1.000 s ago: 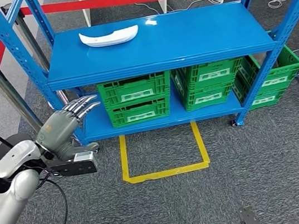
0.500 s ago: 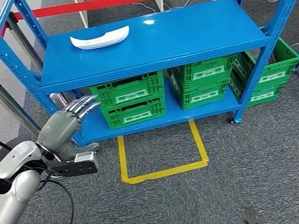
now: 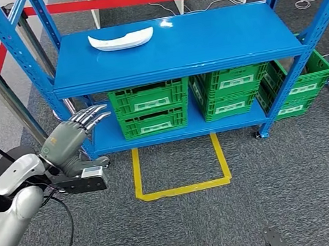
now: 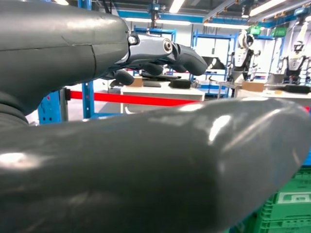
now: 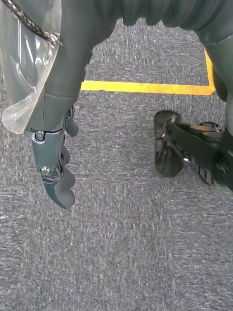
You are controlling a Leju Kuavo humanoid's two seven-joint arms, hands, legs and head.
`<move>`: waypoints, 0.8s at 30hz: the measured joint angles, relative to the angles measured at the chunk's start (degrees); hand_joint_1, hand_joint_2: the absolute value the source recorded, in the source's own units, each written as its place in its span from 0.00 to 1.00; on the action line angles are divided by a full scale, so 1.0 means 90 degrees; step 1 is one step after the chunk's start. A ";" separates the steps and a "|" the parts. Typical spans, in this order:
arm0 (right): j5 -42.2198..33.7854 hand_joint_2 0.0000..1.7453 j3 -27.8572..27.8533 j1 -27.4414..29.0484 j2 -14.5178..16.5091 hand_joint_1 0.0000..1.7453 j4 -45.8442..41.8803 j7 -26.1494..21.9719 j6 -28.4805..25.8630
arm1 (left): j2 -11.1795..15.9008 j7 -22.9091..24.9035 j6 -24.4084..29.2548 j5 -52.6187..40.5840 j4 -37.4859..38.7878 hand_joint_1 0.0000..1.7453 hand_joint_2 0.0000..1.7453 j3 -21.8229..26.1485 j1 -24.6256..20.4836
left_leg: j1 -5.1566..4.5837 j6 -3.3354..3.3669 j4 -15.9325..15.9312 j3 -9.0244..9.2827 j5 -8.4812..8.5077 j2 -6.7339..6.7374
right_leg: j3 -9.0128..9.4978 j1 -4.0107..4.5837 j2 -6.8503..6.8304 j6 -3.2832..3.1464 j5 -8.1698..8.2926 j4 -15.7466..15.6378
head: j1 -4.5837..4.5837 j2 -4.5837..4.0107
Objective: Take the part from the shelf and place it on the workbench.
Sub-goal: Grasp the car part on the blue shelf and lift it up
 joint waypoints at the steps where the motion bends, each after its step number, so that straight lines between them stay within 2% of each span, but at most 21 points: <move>1: 0.0000 1.00 0.0001 -0.0007 0.0000 0.00 0.0000 0.0000 0.0001 | 0.0001 0.0000 0.0000 0.0000 0.0000 0.00 0.00 0.0001 -0.0003 | -0.0014 -0.0019 0.0014 0.0000 -0.0013 -0.0003 | 0.0235 0.0004 -0.0002 -0.0018 0.0178 -0.0463 | -0.0001 0.0000; 2: 0.0000 1.00 0.0001 -0.0014 0.0000 0.00 0.0000 -0.0001 0.0001 | 0.0001 0.0000 0.0000 0.0000 0.0000 0.00 0.00 0.0002 -0.0007 | -0.0028 -0.0044 0.0033 -0.0009 -0.0022 -0.0004 | 0.0423 0.0005 -0.0001 -0.0040 0.0294 -0.0829 | -0.0006 0.0001; 3: 0.0000 1.00 0.0001 -0.0017 0.0000 0.00 0.0000 -0.0001 0.0001 | 0.0002 0.0000 0.0000 -0.0001 0.0000 0.00 0.00 0.0005 -0.0010 | -0.0042 -0.0072 0.0048 -0.0024 -0.0025 -0.0005 | 0.0531 0.0010 0.0002 -0.0060 0.0332 -0.1034 | -0.0011 0.0001; 6: 0.0000 1.00 0.0000 -0.0007 0.0001 0.00 0.0000 0.0002 0.0001 | -0.0001 0.0000 0.0000 0.0000 0.0000 0.00 0.00 0.0008 -0.0013 | -0.0040 -0.0150 0.0071 -0.0049 -0.0027 -0.0007 | 0.0565 0.0013 0.0010 -0.0138 0.0334 -0.1104 | -0.0011 0.0001; 7: 0.0000 1.00 0.0000 -0.0007 0.0001 0.00 0.0000 0.0002 0.0001 | -0.0002 0.0000 0.0000 0.0001 0.0000 0.00 0.00 0.0010 -0.0016 | -0.0033 -0.0182 0.0139 -0.0073 -0.0088 -0.0007 | 0.0569 0.0001 0.0011 -0.0172 0.0346 -0.1112 | -0.0014 0.0001; 8: 0.0000 1.00 0.0000 -0.0011 0.0000 0.00 0.0000 0.0002 0.0001 | -0.0001 0.0000 0.0001 0.0001 0.0000 0.00 0.00 0.0013 -0.0021 | -0.0025 -0.0218 0.0323 -0.0147 -0.0217 -0.0006 | 0.0574 -0.0015 0.0010 -0.0207 0.0357 -0.1123 | -0.0019 0.0001; 9: 0.0000 1.00 0.0000 -0.0013 -0.0001 0.00 0.0000 0.0002 0.0001 | 0.0003 0.0000 0.0001 0.0001 0.0000 0.00 0.00 0.0018 -0.0022 | -0.0013 -0.0256 0.0650 -0.0285 -0.0411 -0.0006 | 0.0579 -0.0027 0.0009 -0.0235 0.0364 -0.1131 | -0.0022 0.0001; 11: 0.0000 1.00 0.0000 -0.0010 -0.0002 0.00 0.0000 0.0002 0.0001 | 0.0009 0.0000 0.0001 0.0001 0.0000 0.00 0.00 0.0019 -0.0005 | 0.0008 -0.0305 0.1539 -0.0675 -0.0815 -0.0005 | 0.0578 -0.0027 0.0009 -0.0258 0.0361 -0.1128 | -0.0022 0.0001; 12: 0.0000 1.00 0.0000 -0.0007 -0.0001 0.00 0.0000 0.0002 0.0001 | 0.0009 0.0000 0.0000 0.0001 0.0000 0.00 0.00 0.0018 0.0010 | 0.0014 -0.0316 0.1857 -0.0818 -0.0907 -0.0005 | 0.0578 -0.0027 0.0009 -0.0260 0.0360 -0.1127 | -0.0022 0.0000; 13: 0.0000 1.00 0.0000 -0.0005 -0.0001 0.00 0.0000 0.0002 0.0001 | 0.0009 0.0000 0.0000 0.0001 0.0000 0.00 0.00 0.0016 0.0019 | 0.0018 -0.0317 0.1932 -0.0852 -0.0863 -0.0005 | 0.0581 -0.0027 0.0009 -0.0260 0.0359 -0.1125 | -0.0023 0.0001; 14: 0.0000 1.00 0.0000 -0.0005 0.0000 0.00 0.0000 0.0002 0.0001 | 0.0009 0.0000 0.0000 0.0001 0.0000 0.00 0.00 0.0017 0.0021 | 0.0020 -0.0308 0.1741 -0.0762 -0.0699 -0.0005 | 0.0588 -0.0027 0.0011 -0.0258 0.0357 -0.1125 | -0.0023 0.0001; 16: 0.0000 1.00 0.0000 -0.0009 0.0000 0.00 0.0000 0.0002 0.0001 | 0.0009 0.0000 0.0000 0.0001 0.0000 0.00 0.00 0.0020 0.0007 | 0.0019 -0.0266 0.0865 -0.0342 -0.0246 -0.0006 | 0.0606 -0.0024 0.0014 -0.0245 0.0350 -0.1124 | -0.0021 0.0001; 17: 0.0000 1.00 0.0000 -0.0013 0.0000 0.00 0.0000 0.0002 0.0001 | 0.0009 0.0000 0.0000 0.0001 0.0000 0.00 0.00 0.0021 -0.0001 | 0.0009 -0.0241 0.0459 -0.0152 -0.0112 -0.0007 | 0.0603 -0.0014 0.0016 -0.0226 0.0346 -0.1118 | -0.0021 0.0001; 18: 0.0000 1.00 0.0000 -0.0016 0.0000 0.00 0.0000 0.0002 0.0001 | 0.0008 0.0000 0.0000 0.0001 0.0000 0.00 0.00 0.0021 -0.0005 | -0.0002 -0.0220 0.0200 -0.0037 -0.0051 -0.0008 | 0.0591 -0.0005 0.0017 -0.0200 0.0349 -0.1116 | -0.0018 0.0001; 20: 0.0000 1.00 0.0000 -0.0015 0.0000 0.00 0.0000 0.0002 0.0001 | 0.0007 0.0000 0.0000 0.0000 0.0000 0.00 0.00 0.0021 -0.0005 | -0.0023 -0.0178 0.0065 -0.0004 -0.0062 -0.0010 | 0.0564 0.0009 0.0013 -0.0133 0.0364 -0.1125 | -0.0015 0.0001; 22: 0.0000 1.00 0.0000 -0.0015 -0.0001 0.00 0.0000 0.0002 0.0000 | 0.0007 0.0000 0.0001 0.0000 0.0000 0.00 0.00 0.0022 -0.0008 | 0.0002 -0.0100 0.0027 0.0001 -0.0032 -0.0005 | 0.0530 0.0003 0.0009 -0.0067 0.0321 -0.1100 | -0.0011 0.0001; 24: 0.0000 1.00 0.0001 -0.0019 -0.0001 0.00 0.0001 0.0001 0.0001 | 0.0004 0.0000 0.0002 0.0001 0.0000 0.00 0.00 0.0021 -0.0021 | 0.0027 -0.0022 -0.0020 0.0018 0.0002 0.0005 | 0.0326 -0.0002 0.0008 -0.0021 0.0060 -0.0685 | 0.0012 0.0001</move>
